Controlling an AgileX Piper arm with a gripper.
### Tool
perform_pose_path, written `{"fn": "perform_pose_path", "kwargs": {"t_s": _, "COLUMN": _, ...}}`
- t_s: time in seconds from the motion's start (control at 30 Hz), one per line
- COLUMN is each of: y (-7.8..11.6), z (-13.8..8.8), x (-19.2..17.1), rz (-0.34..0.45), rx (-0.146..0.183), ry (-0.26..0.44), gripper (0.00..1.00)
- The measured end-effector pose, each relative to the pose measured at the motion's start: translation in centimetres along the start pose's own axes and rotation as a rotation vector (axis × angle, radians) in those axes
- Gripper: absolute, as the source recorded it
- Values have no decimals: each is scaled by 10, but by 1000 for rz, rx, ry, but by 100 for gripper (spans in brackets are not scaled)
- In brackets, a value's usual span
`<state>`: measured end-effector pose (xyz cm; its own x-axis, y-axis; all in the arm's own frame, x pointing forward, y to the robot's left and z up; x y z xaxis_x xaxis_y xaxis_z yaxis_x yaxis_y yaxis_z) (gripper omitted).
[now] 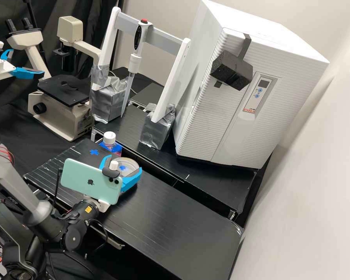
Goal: Close the lid
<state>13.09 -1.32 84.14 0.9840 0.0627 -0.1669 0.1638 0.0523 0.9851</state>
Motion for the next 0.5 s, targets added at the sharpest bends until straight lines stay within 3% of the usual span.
{"fn": "perform_pose_path", "kwargs": {"t_s": 0.2, "y": 0, "z": 1, "x": 0, "rz": 0, "rx": 9, "ry": 1, "gripper": 0}}
{"fn": "perform_pose_path", "kwargs": {"t_s": 0.4, "y": 1, "z": 9, "x": 4, "rz": 19, "rx": 61, "ry": -7, "gripper": 0}}
{"fn": "perform_pose_path", "kwargs": {"t_s": 0.5, "y": 2, "z": 12, "x": 6, "rz": 45, "rx": 54, "ry": -18, "gripper": 0}}
